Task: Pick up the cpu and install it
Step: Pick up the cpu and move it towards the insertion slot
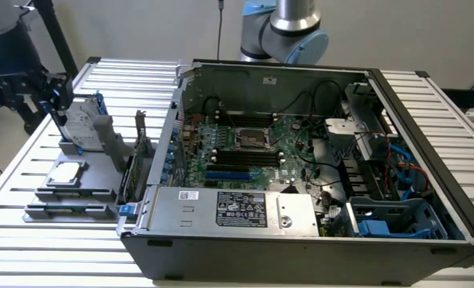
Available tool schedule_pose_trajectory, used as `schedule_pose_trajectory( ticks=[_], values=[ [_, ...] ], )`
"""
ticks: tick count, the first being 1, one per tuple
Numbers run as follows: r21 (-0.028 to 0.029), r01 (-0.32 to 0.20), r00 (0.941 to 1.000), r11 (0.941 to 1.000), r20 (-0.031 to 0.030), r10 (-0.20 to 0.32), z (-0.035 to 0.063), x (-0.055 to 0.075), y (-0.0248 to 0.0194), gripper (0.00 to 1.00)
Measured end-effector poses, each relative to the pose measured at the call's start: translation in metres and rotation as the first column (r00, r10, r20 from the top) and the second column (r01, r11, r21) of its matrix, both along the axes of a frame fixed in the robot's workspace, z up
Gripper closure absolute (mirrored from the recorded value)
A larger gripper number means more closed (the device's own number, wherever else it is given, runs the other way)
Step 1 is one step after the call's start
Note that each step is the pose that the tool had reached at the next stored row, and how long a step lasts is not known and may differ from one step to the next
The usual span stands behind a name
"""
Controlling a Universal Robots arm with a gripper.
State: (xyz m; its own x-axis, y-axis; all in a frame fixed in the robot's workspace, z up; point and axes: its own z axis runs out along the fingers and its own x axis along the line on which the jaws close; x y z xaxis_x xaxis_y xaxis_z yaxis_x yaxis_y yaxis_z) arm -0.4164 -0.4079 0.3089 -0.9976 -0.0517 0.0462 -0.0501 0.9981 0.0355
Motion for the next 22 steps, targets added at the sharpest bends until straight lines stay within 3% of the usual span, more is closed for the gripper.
schedule_pose_trajectory(
  ticks=[22],
  values=[
    [0.0005, -0.042, 0.9991, 0.9991, -0.0011, 0.042, -0.0401, -0.003, -0.0162, 0.4]
  ],
)
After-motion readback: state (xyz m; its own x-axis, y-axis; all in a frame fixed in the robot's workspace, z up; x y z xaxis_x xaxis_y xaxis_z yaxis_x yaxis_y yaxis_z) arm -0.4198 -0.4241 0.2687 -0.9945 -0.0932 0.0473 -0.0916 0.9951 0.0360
